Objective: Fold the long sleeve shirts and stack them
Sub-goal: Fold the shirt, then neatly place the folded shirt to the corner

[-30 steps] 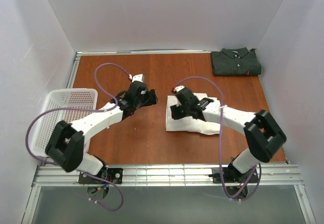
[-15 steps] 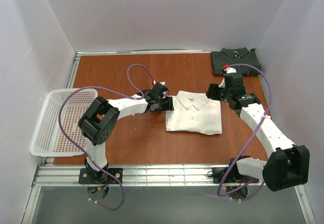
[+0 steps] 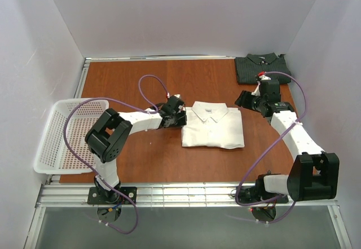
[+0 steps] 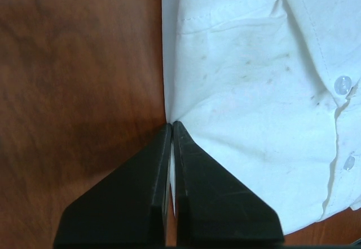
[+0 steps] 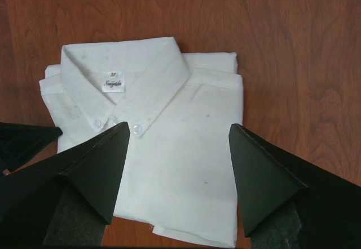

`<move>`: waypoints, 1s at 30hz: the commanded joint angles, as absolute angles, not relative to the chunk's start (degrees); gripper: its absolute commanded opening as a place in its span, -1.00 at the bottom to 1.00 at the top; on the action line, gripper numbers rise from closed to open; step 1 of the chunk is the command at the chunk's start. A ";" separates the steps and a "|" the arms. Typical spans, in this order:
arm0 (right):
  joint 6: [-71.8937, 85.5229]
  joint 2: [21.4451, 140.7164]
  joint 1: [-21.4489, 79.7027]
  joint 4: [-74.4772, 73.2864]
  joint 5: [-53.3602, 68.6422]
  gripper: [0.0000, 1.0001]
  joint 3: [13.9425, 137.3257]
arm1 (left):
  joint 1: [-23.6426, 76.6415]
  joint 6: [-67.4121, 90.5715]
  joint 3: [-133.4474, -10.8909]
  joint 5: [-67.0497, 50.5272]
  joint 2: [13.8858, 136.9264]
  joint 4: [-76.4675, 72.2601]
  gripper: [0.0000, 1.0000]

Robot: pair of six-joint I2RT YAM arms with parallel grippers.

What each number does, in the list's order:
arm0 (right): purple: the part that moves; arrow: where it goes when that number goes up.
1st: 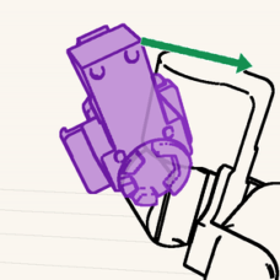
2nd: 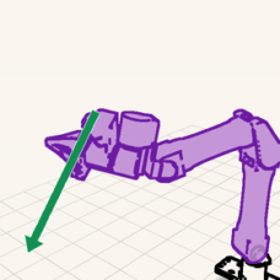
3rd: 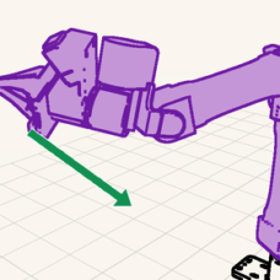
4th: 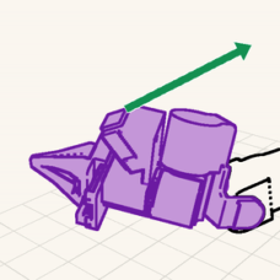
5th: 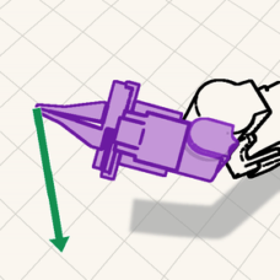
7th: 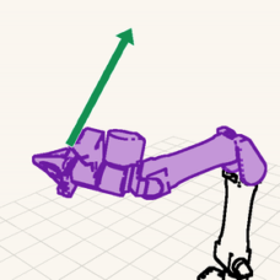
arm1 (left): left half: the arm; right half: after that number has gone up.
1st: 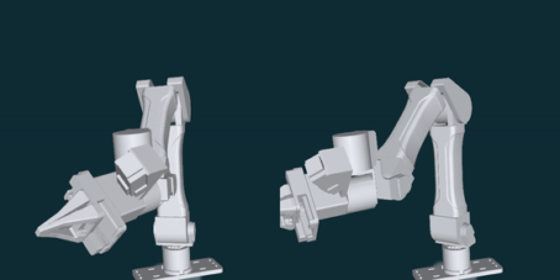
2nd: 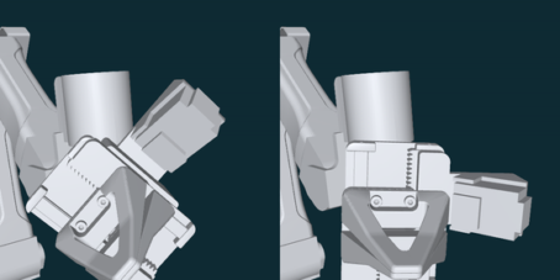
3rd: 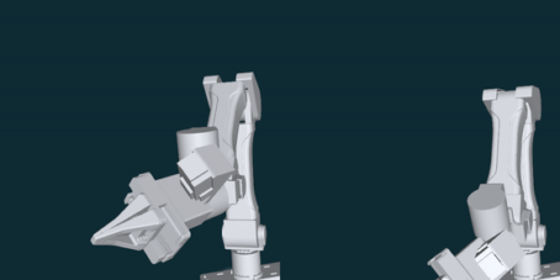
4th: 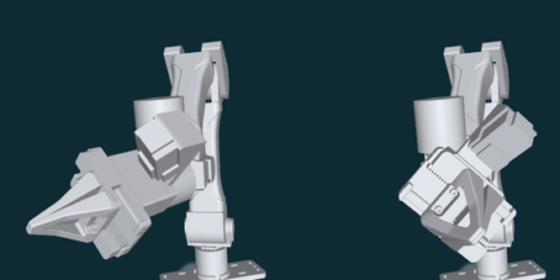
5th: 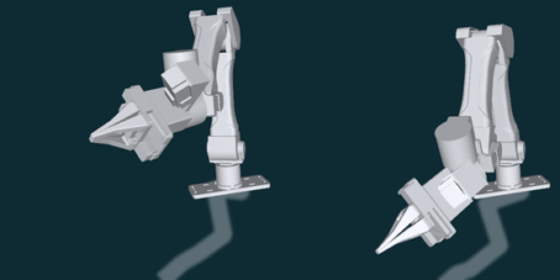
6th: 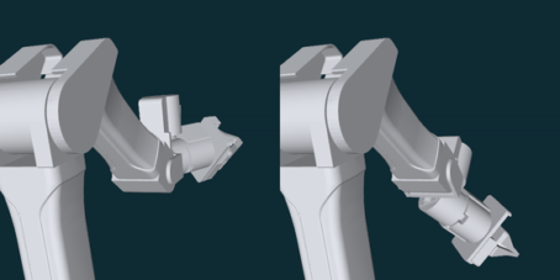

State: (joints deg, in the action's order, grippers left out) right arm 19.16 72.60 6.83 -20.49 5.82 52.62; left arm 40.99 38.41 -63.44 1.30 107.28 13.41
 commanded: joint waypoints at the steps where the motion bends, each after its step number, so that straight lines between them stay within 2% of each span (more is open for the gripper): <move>1: 19.42 73.56 4.49 -17.23 8.70 0.35 54.49 | 38.50 36.83 -59.07 7.37 103.72 19.59 -0.94; 6: 20.91 75.14 0.53 -15.12 11.68 0.34 54.93 | 34.99 34.46 -54.59 10.72 97.05 23.55 -0.93; 10: 23.89 76.46 -3.51 -12.31 14.05 0.36 54.15 | 30.78 32.44 -54.14 13.35 93.44 26.27 -0.67; 11: 27.04 77.16 -5.95 -11.09 15.02 0.36 53.79 | 30.07 32.26 -54.66 14.66 92.99 28.19 -0.51; 13: 31.18 78.04 -8.43 -5.38 18.36 0.53 53.00 | 28.48 31.29 -55.54 15.03 90.45 29.70 -0.29; 14: 33.03 79.44 -10.18 -4.06 18.28 0.58 53.00 | 28.04 30.77 -56.24 15.12 89.22 30.14 -0.08; 15: 36.61 80.32 -10.89 -2.56 18.02 0.64 53.09 | 27.60 29.80 -56.60 15.12 88.08 30.32 0.25; 16: 38.13 81.20 -11.51 -0.20 17.06 0.72 53.09 | 26.73 29.27 -57.04 15.12 85.72 30.58 0.39; 18: 43.03 84.28 -12.39 4.73 16.26 0.73 52.91 | 26.02 28.22 -57.57 15.12 83.42 30.24 0.62; 23: 50.35 94.02 -12.48 14.03 11.61 0.76 55.81 | 24.44 23.82 -53.27 15.90 75.43 23.40 0.72; 26: 54.13 99.46 -12.48 18.79 8.88 0.76 58.61 | 23.91 23.29 -49.40 16.96 74.18 20.14 0.73; 30: 59.49 106.25 -12.66 23.37 4.76 0.76 62.39 | 23.29 22.41 -50.18 18.01 75.23 20.04 0.73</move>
State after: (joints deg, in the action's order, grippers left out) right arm 53.17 103.85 -12.47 14.83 9.41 58.48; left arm 23.83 24.40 -50.74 15.77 75.00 21.74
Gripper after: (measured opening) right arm 0.883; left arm 0.865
